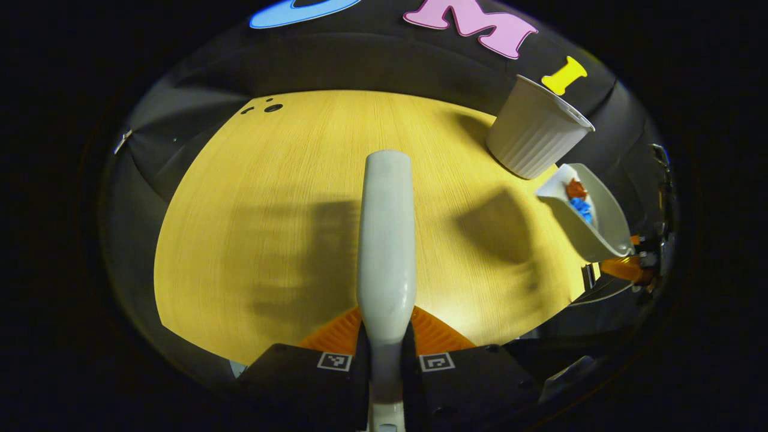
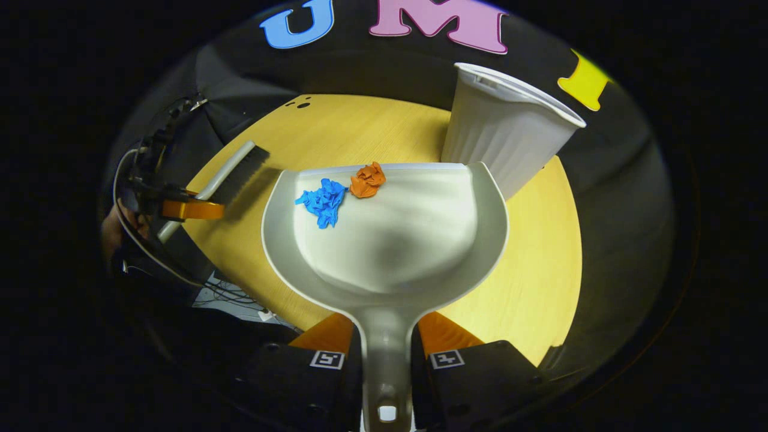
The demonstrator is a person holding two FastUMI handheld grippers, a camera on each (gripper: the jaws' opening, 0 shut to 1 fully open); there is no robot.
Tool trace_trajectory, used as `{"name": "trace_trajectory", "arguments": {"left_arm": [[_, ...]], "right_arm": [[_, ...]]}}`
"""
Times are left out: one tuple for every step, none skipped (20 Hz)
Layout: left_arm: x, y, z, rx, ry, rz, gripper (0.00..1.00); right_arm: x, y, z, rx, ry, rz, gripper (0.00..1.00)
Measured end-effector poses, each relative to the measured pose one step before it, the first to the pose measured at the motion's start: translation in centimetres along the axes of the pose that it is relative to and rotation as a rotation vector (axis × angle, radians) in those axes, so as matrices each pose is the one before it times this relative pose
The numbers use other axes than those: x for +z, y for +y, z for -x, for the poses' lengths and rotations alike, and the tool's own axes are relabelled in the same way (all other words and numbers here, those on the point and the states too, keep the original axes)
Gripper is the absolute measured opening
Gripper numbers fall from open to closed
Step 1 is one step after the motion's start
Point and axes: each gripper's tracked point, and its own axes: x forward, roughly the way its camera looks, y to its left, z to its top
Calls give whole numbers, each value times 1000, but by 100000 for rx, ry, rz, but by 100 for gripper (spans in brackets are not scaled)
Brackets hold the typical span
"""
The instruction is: Pick up the small broom and dustpan from the desktop, sweep the trash into the dustpan with the broom, and then empty the trash into the garbage bin.
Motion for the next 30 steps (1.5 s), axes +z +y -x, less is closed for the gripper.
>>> {"name": "trace_trajectory", "arguments": {"left_arm": [[-198,-66,139,-214,52,-116,27],[-340,-82,108,-566,41,51,27],[-303,-162,189,-846,535,17,27],[-430,-48,83,-637,685,-302,27],[-330,-61,48,-328,725,-636,27],[-341,106,-18,-20,1006,-679,27],[-198,103,93,61,529,-410,27],[-76,75,125,-268,0,-139,27],[125,124,95,-18,-205,-4,27],[119,156,95,-23,-323,-71,27],[197,106,243,139,-696,-287,25],[284,186,256,439,-766,-216,27],[214,239,302,443,-812,-64,27],[247,68,160,380,-809,15,27],[137,47,174,293,-671,174,27],[107,141,191,188,-736,681,27],[-50,78,212,194,-296,1594,27],[-285,168,293,-441,343,2537,27],[-317,163,340,-540,202,1609,27],[-420,279,311,305,-64,551,27],[-172,250,173,456,7,80,27],[-57,86,116,432,-74,207,27],[16,181,181,255,-228,456,27],[46,274,164,230,-480,466,27],[27,230,202,306,-685,634,27],[91,196,133,164,-629,931,27],[-5,54,97,-124,-543,1319,27],[-68,0,-10,-496,-295,1107,27],[-69,63,-8,-58,267,497,27],[-161,258,-156,707,321,-295,25]], "right_arm": [[529,-139,2097,1509,-1008,-2214,40],[785,-91,1491,1017,-705,-1294,37],[804,-338,1728,520,-1234,-795,36],[980,-277,1584,77,-1729,-842,36],[1068,-171,1475,-67,-1696,-1227,36],[961,-361,1396,83,-1569,-1587,37],[835,-333,1177,389,-591,-1100,36],[919,-472,1025,52,-176,-116,37],[1133,-795,736,-1178,-748,514,37],[1194,-1078,587,-1902,-975,522,37],[1189,-1022,311,-1375,-1069,-287,36],[1252,-842,-73,-933,-1314,-1589,36],[1231,-938,-16,-1500,-1521,-1876,37],[1494,-1086,-245,-1240,-1923,-1862,41],[1670,-1081,-507,-1118,-2084,-1105,37],[1668,-894,-701,-1127,-1938,-962,36],[1844,-898,-1162,-1824,-3154,-691,37],[1796,-953,-1108,-2236,-2858,-1173,36],[1304,-747,-1232,-1864,-1509,-883,36],[1059,-664,-1343,-1987,-1004,-466,36],[718,-702,-1359,-2146,-212,-149,36],[335,-643,-1360,-2365,541,37,36],[50,-700,-1405,-2860,1025,355,32],[-156,-503,-1111,-3043,1374,524,36],[81,-635,-1221,-2651,1322,193,36],[39,-348,-931,-1930,1263,-449,36],[1,-125,-744,-1289,1563,-1114,36],[143,-18,-648,-298,1602,-1564,33],[-31,-84,-556,-363,1093,-875,37],[67,-156,-520,-870,843,-235,37]]}}
